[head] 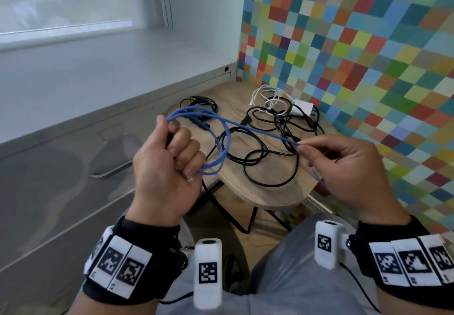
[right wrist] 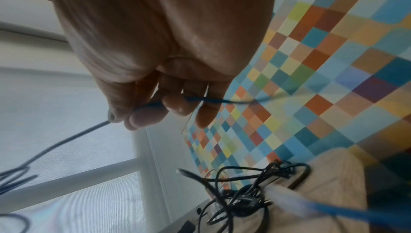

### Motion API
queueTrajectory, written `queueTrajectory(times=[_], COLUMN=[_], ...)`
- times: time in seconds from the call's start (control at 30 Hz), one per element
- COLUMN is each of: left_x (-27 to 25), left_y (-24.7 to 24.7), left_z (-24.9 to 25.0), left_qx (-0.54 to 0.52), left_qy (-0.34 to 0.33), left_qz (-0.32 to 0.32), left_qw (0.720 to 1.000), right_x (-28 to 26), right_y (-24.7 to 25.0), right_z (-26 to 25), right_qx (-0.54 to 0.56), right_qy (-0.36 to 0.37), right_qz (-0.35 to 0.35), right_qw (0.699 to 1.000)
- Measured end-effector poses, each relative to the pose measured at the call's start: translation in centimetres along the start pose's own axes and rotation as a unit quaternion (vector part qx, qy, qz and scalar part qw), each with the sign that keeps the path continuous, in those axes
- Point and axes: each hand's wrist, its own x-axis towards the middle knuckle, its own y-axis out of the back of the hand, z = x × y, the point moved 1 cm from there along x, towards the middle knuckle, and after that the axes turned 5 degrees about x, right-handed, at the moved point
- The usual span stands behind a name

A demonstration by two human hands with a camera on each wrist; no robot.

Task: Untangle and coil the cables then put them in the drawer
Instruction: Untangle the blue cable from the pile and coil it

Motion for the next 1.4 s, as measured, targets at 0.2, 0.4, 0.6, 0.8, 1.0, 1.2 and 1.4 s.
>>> queueTrajectory(times=[0.2, 0.4, 0.6, 0.8, 1.0, 1.2, 1.4], left_x=[0.0, -1.3, -1.9, -1.5, -1.0, -0.9, -1.2], left_y=[0.3, -1.6, -2.4, -2.6, -2.7, -3.5, -4.6], left_z=[2.4, -0.2, -1.9, -1.3, -1.2, -0.9, -0.5], left_qx=[0.090, 0.366, 0.432, 0.343, 0.328, 0.256, 0.098], left_qy=[-0.113, -0.235, -0.233, -0.200, -0.210, -0.191, -0.109], left_qz=[0.041, 0.012, -0.020, 0.021, 0.068, 0.050, 0.000], left_qw=[0.989, 0.900, 0.871, 0.918, 0.918, 0.946, 0.989], right_x=[0.2, 0.1, -0.6, -1.0, -2.9, -2.4, -3.3], right_y=[1.4, -1.0, -3.7, -3.4, -2.9, -2.0, -0.7], right_z=[0.2, -1.6, -3.9, -3.1, -4.8, -2.3, -0.6], right_qx=[-0.077, -0.258, -0.308, -0.203, 0.189, 0.160, 0.031], right_qy=[0.034, 0.049, 0.027, -0.052, -0.122, -0.046, 0.057], right_qz=[0.027, -0.069, -0.162, -0.305, -0.333, 0.051, 0.141], right_qw=[0.996, 0.962, 0.937, 0.929, 0.916, 0.985, 0.988])
